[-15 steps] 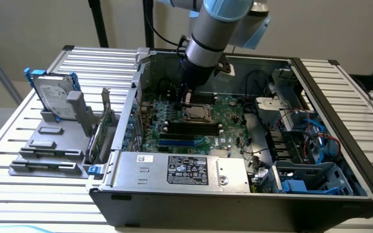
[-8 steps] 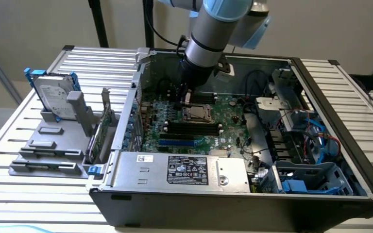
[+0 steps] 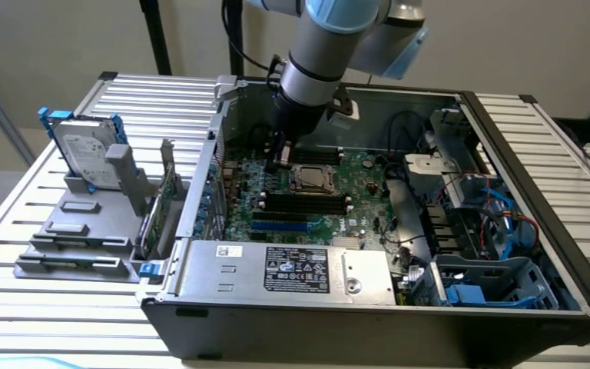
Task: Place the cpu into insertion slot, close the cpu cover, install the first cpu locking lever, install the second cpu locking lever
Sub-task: 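Install the first cpu locking lever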
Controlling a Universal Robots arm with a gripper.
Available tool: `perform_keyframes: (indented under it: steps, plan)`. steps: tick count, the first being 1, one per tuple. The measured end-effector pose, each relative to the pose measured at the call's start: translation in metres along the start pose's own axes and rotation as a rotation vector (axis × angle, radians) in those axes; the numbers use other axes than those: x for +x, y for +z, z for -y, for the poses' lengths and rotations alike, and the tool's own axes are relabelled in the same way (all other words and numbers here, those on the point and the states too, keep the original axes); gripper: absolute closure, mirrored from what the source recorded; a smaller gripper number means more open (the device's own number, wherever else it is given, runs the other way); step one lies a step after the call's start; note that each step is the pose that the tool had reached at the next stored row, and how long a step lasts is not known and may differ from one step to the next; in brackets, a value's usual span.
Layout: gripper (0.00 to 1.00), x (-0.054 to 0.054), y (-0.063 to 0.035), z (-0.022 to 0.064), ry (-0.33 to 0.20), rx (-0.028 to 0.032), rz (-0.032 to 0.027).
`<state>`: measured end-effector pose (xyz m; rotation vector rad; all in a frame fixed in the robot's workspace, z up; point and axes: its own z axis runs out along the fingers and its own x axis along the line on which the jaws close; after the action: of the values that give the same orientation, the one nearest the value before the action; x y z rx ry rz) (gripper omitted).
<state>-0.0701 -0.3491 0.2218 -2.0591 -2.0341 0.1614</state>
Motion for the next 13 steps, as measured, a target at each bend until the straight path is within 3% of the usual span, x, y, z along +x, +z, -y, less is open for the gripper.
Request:
perform_keyframes:
  steps: [3,13]
  plan:
    - [0.89,0.0,-0.0004,0.0042,0.009,-0.0007,-0.0117]
    - [0.89,0.0004,-0.0041,0.0083,0.077,-0.0017,-0.0852]
